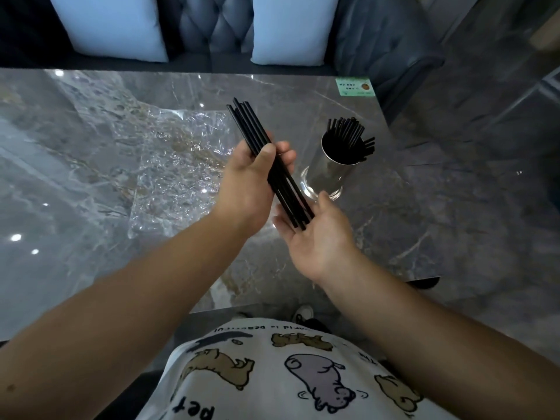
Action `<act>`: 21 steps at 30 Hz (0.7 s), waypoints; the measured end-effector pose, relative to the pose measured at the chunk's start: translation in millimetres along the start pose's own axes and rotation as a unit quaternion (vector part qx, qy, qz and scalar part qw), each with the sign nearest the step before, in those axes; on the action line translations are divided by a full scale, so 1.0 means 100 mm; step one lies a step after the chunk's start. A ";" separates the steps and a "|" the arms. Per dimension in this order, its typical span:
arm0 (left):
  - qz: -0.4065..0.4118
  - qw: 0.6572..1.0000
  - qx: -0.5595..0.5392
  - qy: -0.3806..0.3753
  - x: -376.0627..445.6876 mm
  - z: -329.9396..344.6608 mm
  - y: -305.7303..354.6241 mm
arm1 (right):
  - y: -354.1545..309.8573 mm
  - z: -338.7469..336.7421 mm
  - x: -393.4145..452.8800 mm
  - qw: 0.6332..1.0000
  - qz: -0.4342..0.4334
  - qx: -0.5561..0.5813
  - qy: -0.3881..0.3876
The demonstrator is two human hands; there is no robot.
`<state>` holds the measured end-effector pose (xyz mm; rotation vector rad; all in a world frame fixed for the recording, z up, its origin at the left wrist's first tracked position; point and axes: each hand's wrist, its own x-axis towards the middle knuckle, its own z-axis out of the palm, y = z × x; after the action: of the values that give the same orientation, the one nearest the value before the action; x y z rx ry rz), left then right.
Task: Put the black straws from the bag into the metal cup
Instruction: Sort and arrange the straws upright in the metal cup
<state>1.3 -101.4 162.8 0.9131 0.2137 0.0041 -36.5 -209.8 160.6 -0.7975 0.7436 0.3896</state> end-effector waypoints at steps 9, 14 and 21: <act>-0.001 0.996 -0.058 0.063 0.08 0.04 0.03 | -0.15 -0.11 0.04 0.992 -0.050 -0.077 -0.087; -0.026 0.992 -0.078 0.091 0.13 0.09 -0.08 | -0.24 -0.19 0.11 0.991 -0.115 -0.046 -0.049; -0.112 0.990 -0.080 0.004 0.27 -0.03 -0.11 | -0.99 -0.31 0.25 0.923 -0.259 -0.279 -0.066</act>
<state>25.9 -103.4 148.2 0.7254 0.3174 -0.1805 23.4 -296.0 177.8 -1.4479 0.2631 0.1676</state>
